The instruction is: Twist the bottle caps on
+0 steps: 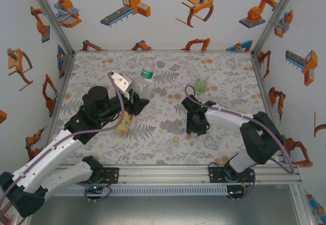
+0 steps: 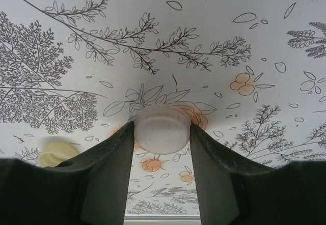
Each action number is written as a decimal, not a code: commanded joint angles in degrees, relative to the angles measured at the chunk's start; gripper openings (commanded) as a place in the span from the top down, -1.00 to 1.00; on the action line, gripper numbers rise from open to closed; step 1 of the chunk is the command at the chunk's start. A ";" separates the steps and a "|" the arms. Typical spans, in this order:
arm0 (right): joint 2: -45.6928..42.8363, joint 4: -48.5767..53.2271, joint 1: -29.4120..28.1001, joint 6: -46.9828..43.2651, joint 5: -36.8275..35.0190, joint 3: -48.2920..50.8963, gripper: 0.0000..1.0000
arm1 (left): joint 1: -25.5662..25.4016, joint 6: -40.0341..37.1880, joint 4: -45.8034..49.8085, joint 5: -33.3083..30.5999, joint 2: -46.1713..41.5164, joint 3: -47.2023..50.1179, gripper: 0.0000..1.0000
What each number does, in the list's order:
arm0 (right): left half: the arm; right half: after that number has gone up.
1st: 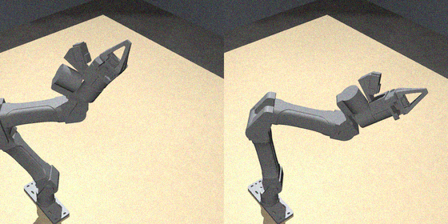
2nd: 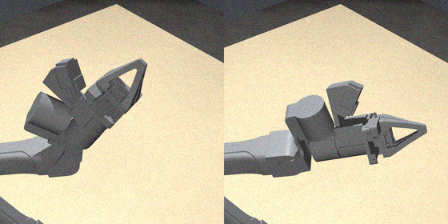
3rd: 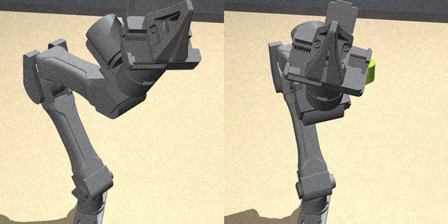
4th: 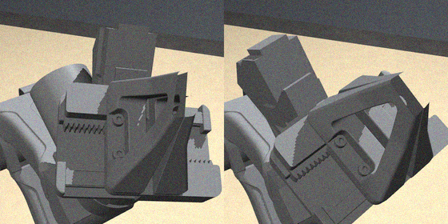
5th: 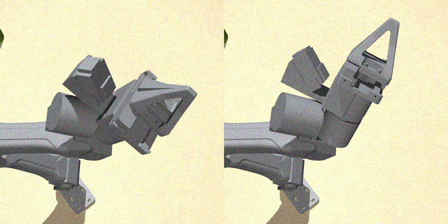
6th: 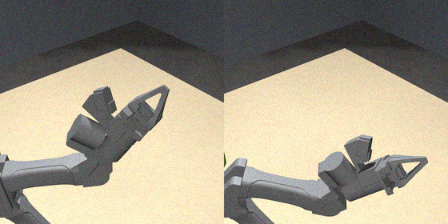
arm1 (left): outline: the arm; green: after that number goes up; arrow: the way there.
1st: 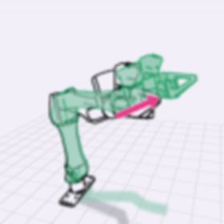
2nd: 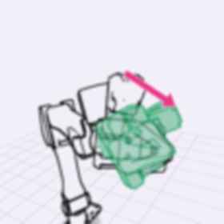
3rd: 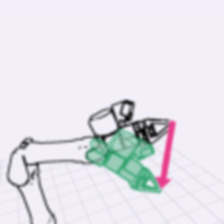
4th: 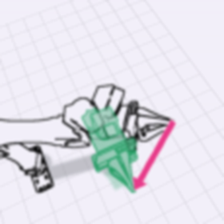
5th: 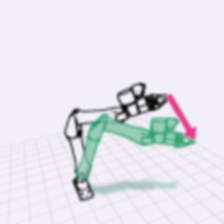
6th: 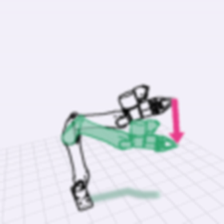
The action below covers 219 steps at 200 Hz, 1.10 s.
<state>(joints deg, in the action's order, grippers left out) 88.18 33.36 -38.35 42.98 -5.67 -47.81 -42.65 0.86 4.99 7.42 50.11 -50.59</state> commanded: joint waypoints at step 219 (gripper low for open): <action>1.99 0.65 -0.76 -2.08 -3.47 -1.58 0.03 | 0.42 0.82 -0.94 0.62 0.88 -1.70 1.00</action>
<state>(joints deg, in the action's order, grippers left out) 88.82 33.65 -38.74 41.89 -6.37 -48.51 -42.61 0.89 4.99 7.31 50.85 -50.59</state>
